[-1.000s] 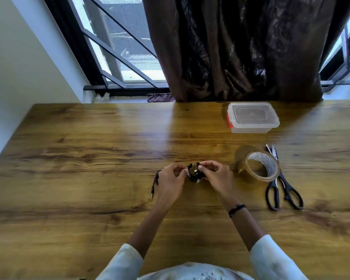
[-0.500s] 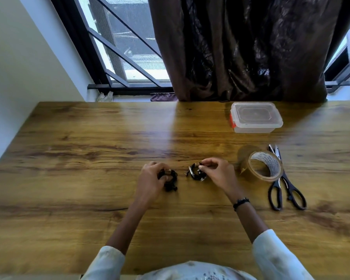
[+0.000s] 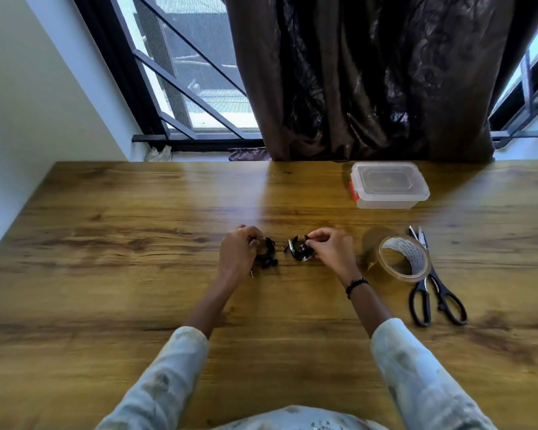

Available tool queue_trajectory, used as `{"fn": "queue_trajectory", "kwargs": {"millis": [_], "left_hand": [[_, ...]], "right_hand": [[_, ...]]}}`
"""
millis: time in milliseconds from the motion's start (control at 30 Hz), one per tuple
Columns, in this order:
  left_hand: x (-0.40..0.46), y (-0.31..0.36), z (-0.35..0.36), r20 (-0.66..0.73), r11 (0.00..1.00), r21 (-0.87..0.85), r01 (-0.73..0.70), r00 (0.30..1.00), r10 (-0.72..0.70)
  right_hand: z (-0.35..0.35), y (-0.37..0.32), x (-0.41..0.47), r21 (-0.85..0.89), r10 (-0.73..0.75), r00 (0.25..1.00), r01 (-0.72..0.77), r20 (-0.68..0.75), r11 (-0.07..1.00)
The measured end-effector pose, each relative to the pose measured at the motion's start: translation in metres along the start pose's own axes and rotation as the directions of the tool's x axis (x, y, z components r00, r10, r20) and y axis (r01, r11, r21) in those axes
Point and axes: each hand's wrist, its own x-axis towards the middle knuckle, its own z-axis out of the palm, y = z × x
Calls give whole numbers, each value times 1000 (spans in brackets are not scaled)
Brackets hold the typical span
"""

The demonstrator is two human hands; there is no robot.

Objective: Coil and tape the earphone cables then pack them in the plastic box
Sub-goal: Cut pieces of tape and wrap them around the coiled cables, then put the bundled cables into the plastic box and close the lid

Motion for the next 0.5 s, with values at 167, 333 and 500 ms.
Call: {"fn": "queue_trajectory", "kwargs": {"millis": [167,333,500], "left_hand": [[1,-3,3,67,999,44,2,998,-5],[1,15,2,54,997,52,-61,997,58],[23,65,11,107,979,-193,-62,991,84]], "right_hand": [[-4,-1,-1,-66,-19,999,22,39,998],[-31,-10,-9,-61,-98,993,94,-66,994],[-88,-10,0,-48,-197,948,191,-251,980]]}}
